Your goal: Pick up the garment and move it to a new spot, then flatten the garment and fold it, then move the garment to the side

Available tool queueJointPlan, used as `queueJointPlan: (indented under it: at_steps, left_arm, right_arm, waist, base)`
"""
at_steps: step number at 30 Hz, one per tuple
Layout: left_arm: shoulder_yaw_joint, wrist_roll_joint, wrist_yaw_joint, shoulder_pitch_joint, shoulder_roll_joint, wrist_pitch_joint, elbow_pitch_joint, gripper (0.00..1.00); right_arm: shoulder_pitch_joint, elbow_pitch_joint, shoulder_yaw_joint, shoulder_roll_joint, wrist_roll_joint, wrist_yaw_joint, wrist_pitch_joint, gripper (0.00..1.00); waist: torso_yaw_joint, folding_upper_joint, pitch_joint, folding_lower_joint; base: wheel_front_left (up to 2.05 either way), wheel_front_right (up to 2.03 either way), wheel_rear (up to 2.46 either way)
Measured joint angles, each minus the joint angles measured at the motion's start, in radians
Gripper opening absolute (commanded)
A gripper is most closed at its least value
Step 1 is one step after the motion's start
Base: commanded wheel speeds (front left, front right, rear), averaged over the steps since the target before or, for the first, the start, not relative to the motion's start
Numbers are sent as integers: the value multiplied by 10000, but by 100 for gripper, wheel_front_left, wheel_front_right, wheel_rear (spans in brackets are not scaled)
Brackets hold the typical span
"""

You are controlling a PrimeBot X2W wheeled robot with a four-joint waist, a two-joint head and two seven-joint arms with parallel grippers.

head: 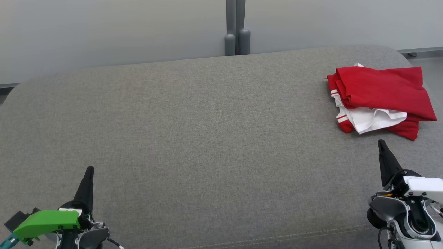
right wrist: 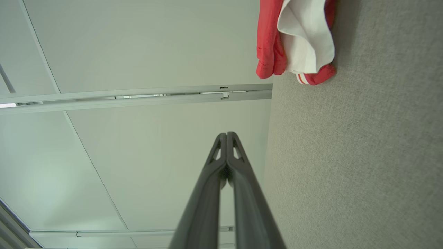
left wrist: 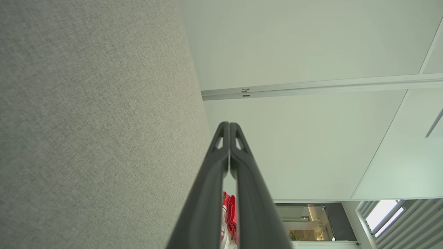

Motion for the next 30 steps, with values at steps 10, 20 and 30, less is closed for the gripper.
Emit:
queueJointPlan:
  at_steps: [10,20,30]
  left_arm:
    - [6,0,0,-1,0,0,10,0]
    - [12,0,0,-3,0,0,17,0]
    - [15,0,-2,-3,0,0,19,0]
  right_arm:
    - [-4,4,-6,0,0,8,0,0]
    - [-6,6,-12,2,0,8,0,0]
    - [-7,4,-15,2,0,10,0,0]
  waist:
    - [0,0,0,1]
    - [0,0,0,0]
    - [0,0,0,0]
  base:
    - [0,0,0]
    - [0,0,0]
    - [0,0,0]
